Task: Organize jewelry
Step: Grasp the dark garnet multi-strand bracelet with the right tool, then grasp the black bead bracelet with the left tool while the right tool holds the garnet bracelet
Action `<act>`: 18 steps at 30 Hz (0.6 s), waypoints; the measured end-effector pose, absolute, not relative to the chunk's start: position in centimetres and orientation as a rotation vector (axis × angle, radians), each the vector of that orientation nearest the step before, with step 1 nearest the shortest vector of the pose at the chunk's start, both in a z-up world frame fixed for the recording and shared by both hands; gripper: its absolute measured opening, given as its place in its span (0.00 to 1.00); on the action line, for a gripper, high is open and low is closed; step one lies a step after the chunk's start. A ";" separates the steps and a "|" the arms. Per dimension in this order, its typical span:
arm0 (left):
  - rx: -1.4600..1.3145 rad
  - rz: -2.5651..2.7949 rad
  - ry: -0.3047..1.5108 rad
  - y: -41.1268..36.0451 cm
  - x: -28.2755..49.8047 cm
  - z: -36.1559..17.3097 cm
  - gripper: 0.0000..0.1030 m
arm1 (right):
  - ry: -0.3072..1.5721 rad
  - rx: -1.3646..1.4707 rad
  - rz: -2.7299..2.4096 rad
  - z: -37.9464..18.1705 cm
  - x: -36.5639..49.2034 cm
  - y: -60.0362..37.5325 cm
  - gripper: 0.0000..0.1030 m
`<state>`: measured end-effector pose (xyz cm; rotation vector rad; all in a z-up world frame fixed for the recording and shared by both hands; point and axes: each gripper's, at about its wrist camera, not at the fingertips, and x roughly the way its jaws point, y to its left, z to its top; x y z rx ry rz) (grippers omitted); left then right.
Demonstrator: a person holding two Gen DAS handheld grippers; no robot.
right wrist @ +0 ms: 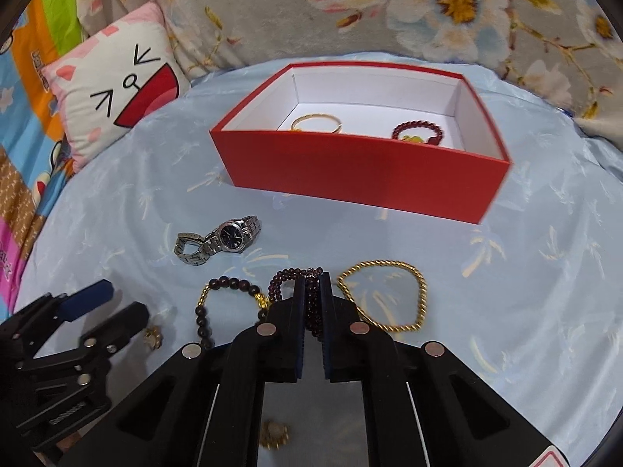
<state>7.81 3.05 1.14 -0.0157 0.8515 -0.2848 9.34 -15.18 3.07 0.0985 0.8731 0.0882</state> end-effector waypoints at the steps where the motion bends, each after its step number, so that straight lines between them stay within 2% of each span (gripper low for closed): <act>1: -0.014 -0.293 0.851 2.6 7.7 1.2 0.54 | 0.865 0.111 0.085 3.4 8.6 -15.6 0.06; 11: -0.004 -0.356 0.888 -1.7 8.5 0.2 0.54 | 0.865 0.200 0.019 3.3 2.5 -18.6 0.07; 14: 0.017 -0.353 0.900 -2.9 8.8 -0.3 0.58 | 0.874 0.213 0.013 3.0 1.7 -19.1 0.07; 18: -0.002 -0.337 0.901 -2.8 9.2 -0.4 0.58 | 0.887 0.238 0.018 2.5 1.1 -19.5 0.07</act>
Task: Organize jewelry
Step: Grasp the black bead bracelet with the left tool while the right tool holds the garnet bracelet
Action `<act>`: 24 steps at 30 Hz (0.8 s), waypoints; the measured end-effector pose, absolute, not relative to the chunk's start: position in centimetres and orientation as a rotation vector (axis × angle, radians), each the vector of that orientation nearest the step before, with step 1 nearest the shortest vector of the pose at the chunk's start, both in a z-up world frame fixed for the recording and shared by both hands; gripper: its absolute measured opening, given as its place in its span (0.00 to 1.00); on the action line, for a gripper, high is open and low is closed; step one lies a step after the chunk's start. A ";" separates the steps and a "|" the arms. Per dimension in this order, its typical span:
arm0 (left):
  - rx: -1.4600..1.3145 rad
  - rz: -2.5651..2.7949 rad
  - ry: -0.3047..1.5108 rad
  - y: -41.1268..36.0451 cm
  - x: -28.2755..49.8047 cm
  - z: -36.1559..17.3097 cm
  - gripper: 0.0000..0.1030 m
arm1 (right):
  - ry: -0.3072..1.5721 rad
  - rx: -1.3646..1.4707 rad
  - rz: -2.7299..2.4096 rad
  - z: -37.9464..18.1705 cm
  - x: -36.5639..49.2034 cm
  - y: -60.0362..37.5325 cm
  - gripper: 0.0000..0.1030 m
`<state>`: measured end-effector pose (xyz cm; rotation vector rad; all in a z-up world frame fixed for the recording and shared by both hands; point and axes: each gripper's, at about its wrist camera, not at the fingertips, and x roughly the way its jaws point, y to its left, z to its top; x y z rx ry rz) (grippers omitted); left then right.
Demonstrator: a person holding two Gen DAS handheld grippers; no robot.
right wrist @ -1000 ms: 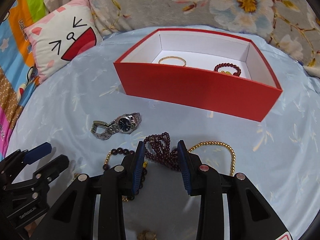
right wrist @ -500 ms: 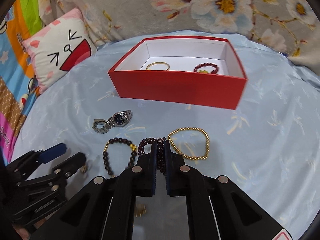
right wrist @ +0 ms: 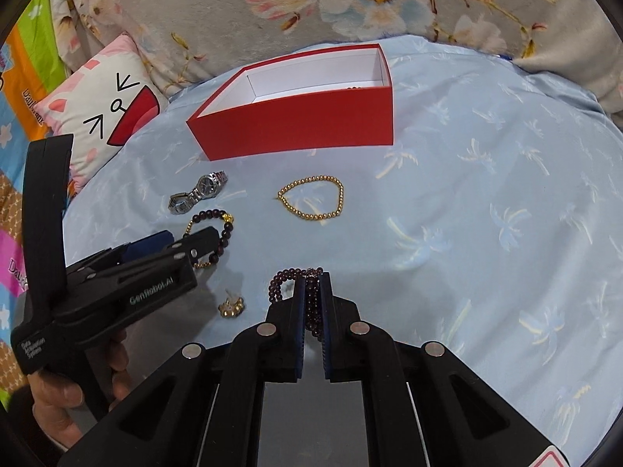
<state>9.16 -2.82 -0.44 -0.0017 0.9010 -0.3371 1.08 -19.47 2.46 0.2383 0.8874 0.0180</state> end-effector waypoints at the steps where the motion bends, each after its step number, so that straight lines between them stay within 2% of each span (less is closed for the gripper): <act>1: -0.006 -0.331 0.898 -2.6 9.2 -0.4 0.58 | 0.888 0.240 0.019 2.4 1.0 -19.5 0.07; 6: 0.070 -0.292 0.861 -2.9 9.0 -0.8 0.49 | 0.895 0.253 0.027 2.1 1.1 -19.4 0.07; 8: 0.089 -0.280 0.861 -3.2 9.1 -0.8 0.49 | 0.897 0.256 0.027 2.0 1.1 -19.4 0.07; 14: 0.141 -0.245 0.853 -3.2 9.2 -0.8 0.26 | 0.898 0.271 0.032 2.0 1.1 -19.4 0.07; 16: 0.146 -0.240 0.851 -3.2 9.1 -0.7 0.09 | 0.900 0.269 0.033 2.0 1.1 -19.3 0.07; 24: 0.102 -0.294 0.866 -2.7 8.6 -0.1 0.07 | 0.885 0.262 0.031 2.6 0.7 -19.2 0.07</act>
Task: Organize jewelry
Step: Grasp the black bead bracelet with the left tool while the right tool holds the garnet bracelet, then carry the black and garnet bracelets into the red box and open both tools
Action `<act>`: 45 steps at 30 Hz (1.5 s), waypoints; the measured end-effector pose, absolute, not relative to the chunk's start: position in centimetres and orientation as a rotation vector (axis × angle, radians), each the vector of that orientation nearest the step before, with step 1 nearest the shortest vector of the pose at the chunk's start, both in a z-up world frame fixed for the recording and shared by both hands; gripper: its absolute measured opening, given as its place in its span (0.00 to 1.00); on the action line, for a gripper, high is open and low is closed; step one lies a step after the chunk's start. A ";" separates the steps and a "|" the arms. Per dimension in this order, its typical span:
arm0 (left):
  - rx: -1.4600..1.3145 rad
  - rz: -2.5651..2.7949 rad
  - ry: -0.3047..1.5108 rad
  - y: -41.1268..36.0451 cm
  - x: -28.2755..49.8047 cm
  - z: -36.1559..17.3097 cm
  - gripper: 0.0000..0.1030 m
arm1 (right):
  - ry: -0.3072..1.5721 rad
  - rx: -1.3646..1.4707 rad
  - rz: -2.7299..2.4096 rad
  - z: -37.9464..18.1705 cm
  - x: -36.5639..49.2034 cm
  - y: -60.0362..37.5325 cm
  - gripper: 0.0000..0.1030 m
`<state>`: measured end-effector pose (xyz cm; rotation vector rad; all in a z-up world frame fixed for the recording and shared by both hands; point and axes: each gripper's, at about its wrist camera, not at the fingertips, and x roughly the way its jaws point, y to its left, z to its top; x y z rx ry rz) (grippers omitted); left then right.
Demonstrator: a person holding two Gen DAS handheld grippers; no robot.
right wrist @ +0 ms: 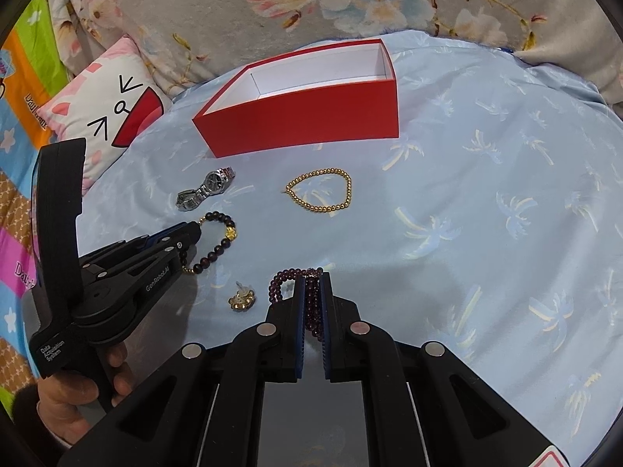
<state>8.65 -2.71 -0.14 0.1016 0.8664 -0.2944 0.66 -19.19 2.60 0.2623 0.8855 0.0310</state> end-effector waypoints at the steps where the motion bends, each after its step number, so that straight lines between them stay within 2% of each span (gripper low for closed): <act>1: 0.095 -0.302 0.862 -2.7 8.5 0.2 0.07 | 0.881 0.263 0.031 2.8 0.6 -19.2 0.07; 13: 0.077 -0.379 0.790 -3.2 6.6 5.2 0.07 | 0.810 0.278 0.023 5.5 0.2 -20.0 0.07; 24: 0.054 -0.397 0.740 -3.6 7.9 7.9 0.07 | 0.756 0.262 0.012 7.5 1.4 -20.5 0.07; 33: 0.033 -0.380 0.693 -4.6 11.9 10.5 0.07 | 0.699 0.246 -0.001 9.7 4.6 -21.6 0.07; 45: 0.024 -0.373 0.660 -7.2 19.3 12.1 0.07 | 0.675 0.251 -0.020 11.2 13.8 -23.1 0.07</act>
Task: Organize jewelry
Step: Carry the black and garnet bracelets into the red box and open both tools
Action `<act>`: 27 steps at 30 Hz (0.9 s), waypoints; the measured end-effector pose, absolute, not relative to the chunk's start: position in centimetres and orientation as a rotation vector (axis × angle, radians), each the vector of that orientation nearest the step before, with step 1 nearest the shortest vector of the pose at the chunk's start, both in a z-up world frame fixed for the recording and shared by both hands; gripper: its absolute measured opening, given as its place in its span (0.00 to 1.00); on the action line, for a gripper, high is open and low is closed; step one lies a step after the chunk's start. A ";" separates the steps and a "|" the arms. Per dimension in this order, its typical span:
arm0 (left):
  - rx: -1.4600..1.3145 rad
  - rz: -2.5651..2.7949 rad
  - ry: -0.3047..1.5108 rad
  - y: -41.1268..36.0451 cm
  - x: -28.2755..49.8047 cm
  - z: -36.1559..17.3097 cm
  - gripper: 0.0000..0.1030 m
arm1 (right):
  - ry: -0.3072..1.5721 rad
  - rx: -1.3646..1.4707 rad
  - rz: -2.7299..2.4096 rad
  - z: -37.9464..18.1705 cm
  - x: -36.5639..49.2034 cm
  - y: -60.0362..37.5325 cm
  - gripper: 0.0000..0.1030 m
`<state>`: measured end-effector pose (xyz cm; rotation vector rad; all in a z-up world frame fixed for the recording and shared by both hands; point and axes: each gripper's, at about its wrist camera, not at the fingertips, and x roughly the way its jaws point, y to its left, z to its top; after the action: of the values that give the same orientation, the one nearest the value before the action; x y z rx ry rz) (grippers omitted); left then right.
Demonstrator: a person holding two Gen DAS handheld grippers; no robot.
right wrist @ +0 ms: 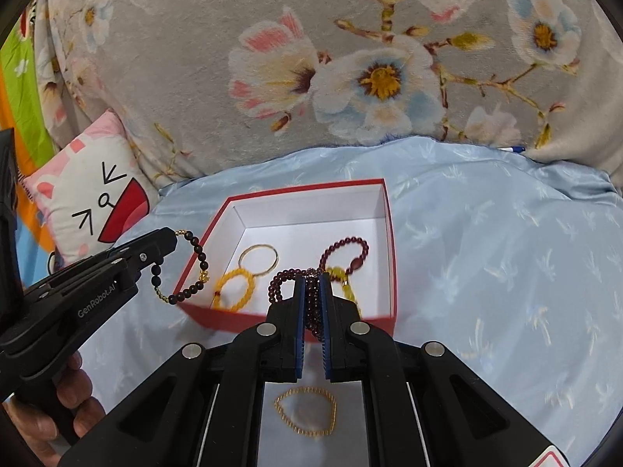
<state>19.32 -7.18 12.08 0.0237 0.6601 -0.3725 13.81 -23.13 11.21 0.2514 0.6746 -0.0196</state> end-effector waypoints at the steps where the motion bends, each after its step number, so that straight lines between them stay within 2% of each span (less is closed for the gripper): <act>1: 0.026 -0.369 0.660 -7.5 20.0 12.0 0.07 | 0.676 0.251 -0.021 11.1 14.5 -23.2 0.07; 12: 0.039 -0.334 0.714 -9.4 25.0 9.5 0.07 | 0.718 0.253 -0.041 8.9 20.0 -23.9 0.07; 27: 0.071 -0.322 0.762 -10.9 26.9 6.7 0.07 | 0.757 0.245 -0.040 6.8 22.3 -23.8 0.07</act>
<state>26.90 -10.89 6.67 0.0708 0.7621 -0.3220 22.25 -23.85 6.79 0.2453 0.7568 -0.0400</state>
